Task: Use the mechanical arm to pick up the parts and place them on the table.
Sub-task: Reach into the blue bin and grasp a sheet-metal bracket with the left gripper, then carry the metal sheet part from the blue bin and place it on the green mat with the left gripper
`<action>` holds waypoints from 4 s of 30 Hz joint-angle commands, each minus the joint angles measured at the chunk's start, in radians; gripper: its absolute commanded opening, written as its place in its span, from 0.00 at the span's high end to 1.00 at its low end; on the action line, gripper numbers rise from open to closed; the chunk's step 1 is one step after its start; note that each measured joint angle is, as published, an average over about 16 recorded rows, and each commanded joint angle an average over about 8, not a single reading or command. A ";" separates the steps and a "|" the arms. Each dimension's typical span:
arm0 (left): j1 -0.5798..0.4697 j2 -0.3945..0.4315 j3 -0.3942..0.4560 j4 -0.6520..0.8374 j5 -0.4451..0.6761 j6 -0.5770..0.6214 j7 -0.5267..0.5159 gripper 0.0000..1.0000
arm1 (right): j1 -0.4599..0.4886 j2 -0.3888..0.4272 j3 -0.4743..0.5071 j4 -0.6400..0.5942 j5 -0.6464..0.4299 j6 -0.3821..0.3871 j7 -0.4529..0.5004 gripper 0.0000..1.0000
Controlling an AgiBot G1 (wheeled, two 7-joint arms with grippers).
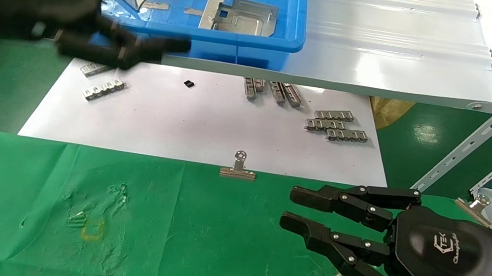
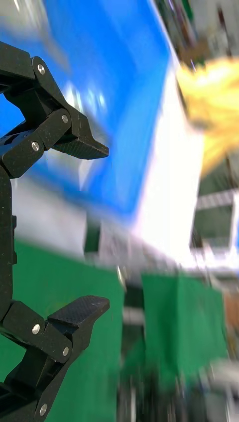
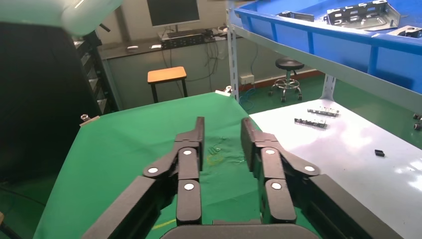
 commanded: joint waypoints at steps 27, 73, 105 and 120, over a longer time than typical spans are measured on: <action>-0.423 0.219 0.140 0.808 0.334 -0.258 0.251 1.00 | 0.000 0.000 0.000 0.000 0.000 0.000 0.000 1.00; -0.451 0.186 0.092 0.763 0.218 0.219 0.432 1.00 | 0.000 0.000 0.000 0.000 0.000 0.000 0.000 0.00; -0.005 -0.140 0.418 0.334 0.032 0.156 0.909 1.00 | 0.000 0.000 0.000 0.000 0.000 0.000 0.000 0.00; 0.127 -0.089 0.419 0.514 0.020 0.080 1.066 0.34 | 0.000 0.000 0.000 0.000 0.000 0.000 0.000 0.00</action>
